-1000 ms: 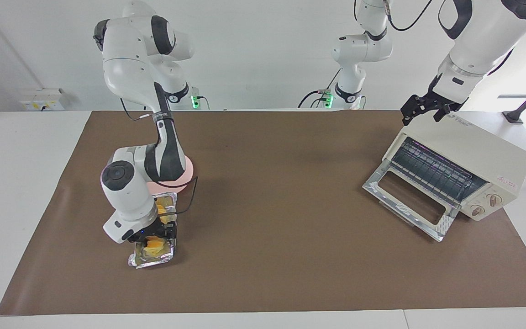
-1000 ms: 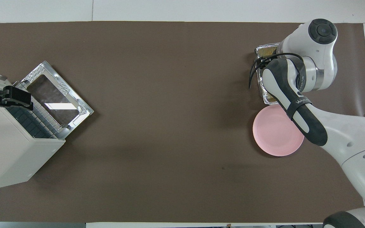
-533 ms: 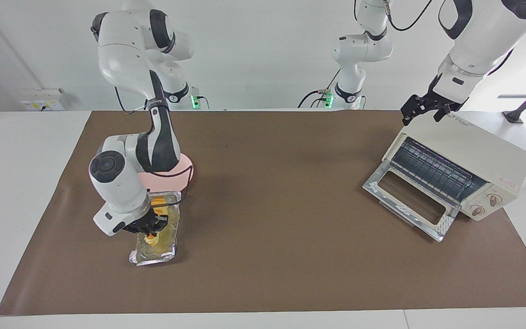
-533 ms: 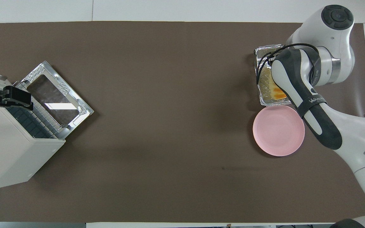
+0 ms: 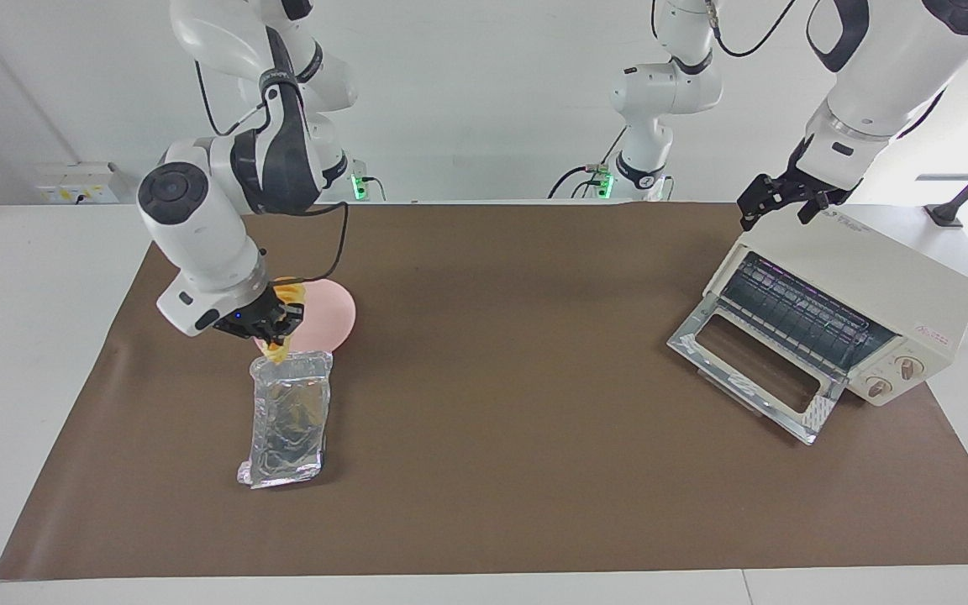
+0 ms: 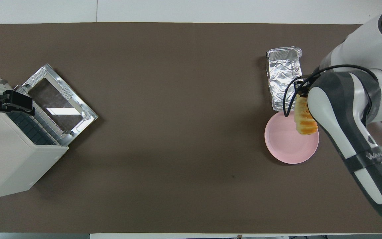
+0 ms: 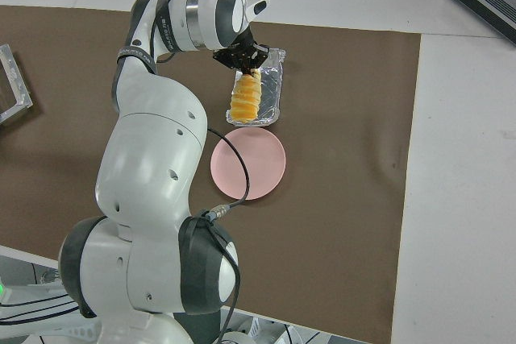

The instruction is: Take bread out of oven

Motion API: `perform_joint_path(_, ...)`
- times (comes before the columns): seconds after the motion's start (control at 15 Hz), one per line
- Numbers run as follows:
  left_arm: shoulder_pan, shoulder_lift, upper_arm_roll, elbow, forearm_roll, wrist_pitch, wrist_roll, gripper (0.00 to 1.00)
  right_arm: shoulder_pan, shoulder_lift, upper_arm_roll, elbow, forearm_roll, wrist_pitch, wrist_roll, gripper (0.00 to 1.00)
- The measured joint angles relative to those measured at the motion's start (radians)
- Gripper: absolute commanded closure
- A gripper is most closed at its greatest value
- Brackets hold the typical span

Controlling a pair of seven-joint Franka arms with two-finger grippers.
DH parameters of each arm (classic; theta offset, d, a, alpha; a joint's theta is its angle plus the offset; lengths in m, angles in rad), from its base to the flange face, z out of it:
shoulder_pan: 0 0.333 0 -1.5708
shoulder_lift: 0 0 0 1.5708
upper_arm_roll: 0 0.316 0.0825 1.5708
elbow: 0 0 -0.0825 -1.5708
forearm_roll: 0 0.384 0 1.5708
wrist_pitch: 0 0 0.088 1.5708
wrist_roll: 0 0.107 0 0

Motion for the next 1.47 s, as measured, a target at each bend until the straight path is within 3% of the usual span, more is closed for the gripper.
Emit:
perform_joint_path(0.13, 0.000, 0.000, 0.000, 0.000, 0.000, 0.000, 0.000, 0.00, 0.000, -0.113, 0.000, -0.235, 0.023, 0.168, 0.001, 1.00)
perform_joint_path(0.33, 0.000, 0.000, 0.000, 0.000, 0.000, 0.000, 0.000, 0.00, 0.000, -0.213, 0.001, -0.563, 0.042, 0.477, 0.001, 1.00)
perform_joint_path(0.53, 0.000, 0.000, 0.000, 0.000, 0.000, 0.000, 0.000, 0.00, 0.000, -0.250, 0.001, -0.719, 0.042, 0.618, 0.002, 1.00)
perform_joint_path(0.6, 0.000, 0.000, 0.000, 0.000, 0.000, 0.000, 0.000, 0.00, 0.000, -0.255, 0.001, -0.725, 0.043, 0.622, 0.005, 0.01)
perform_joint_path(0.8, 0.000, 0.000, 0.000, 0.000, 0.000, 0.000, 0.000, 0.00, 0.000, -0.267, 0.001, -0.718, 0.046, 0.601, 0.010, 0.00)
perform_joint_path(0.93, 0.000, 0.000, 0.000, 0.000, 0.000, 0.000, 0.000, 0.00, 0.000, -0.274, 0.001, -0.659, 0.046, 0.489, 0.011, 0.00)
perform_joint_path(1.27, 0.000, 0.000, 0.000, 0.000, 0.000, 0.000, 0.000, 0.00, -0.007, -0.280, -0.003, -0.211, 0.048, -0.014, 0.011, 0.00)
perform_joint_path(1.47, 0.000, 0.000, 0.000, 0.000, 0.000, 0.000, 0.000, 0.00, -0.023, -0.257, -0.005, 0.004, 0.048, -0.192, -0.041, 0.00)
